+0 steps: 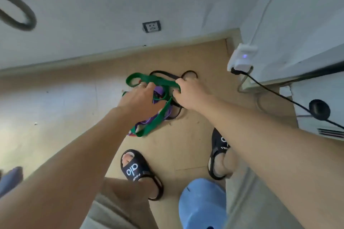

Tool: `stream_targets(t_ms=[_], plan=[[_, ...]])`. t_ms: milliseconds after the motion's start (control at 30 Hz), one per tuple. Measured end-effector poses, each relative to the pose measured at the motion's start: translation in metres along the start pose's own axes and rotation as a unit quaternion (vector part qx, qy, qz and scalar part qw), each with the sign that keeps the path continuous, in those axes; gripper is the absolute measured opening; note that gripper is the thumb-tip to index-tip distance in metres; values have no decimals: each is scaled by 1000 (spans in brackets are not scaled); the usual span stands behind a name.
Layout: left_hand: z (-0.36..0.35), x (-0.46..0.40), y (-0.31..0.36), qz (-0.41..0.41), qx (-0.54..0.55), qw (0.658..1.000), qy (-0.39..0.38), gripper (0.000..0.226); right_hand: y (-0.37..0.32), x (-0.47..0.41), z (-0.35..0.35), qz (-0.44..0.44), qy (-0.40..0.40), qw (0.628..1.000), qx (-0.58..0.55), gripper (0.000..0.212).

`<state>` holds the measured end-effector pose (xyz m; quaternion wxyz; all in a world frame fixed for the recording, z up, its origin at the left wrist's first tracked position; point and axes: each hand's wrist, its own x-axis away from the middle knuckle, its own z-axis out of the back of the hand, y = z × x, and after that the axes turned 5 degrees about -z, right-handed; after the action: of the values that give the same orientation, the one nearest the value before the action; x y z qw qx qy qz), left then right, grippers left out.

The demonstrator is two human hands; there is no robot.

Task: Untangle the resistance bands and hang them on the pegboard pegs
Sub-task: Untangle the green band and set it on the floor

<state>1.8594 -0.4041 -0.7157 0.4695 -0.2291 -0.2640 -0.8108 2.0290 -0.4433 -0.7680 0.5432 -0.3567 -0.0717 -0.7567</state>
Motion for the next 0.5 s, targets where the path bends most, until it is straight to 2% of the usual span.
stream_targets(t_ms=[233, 367, 500], plan=[[-162, -62, -73, 55, 78, 995, -20, 44, -6, -106, -163, 70, -132, 984, 101, 60], [-208, -80, -95, 76, 102, 991, -30, 41, -7, -140, -219, 112, -146, 976, 121, 62], [-228, -85, -101, 83, 114, 989, -39, 42, 0, -151, -246, 133, -118, 967, 184, 45]])
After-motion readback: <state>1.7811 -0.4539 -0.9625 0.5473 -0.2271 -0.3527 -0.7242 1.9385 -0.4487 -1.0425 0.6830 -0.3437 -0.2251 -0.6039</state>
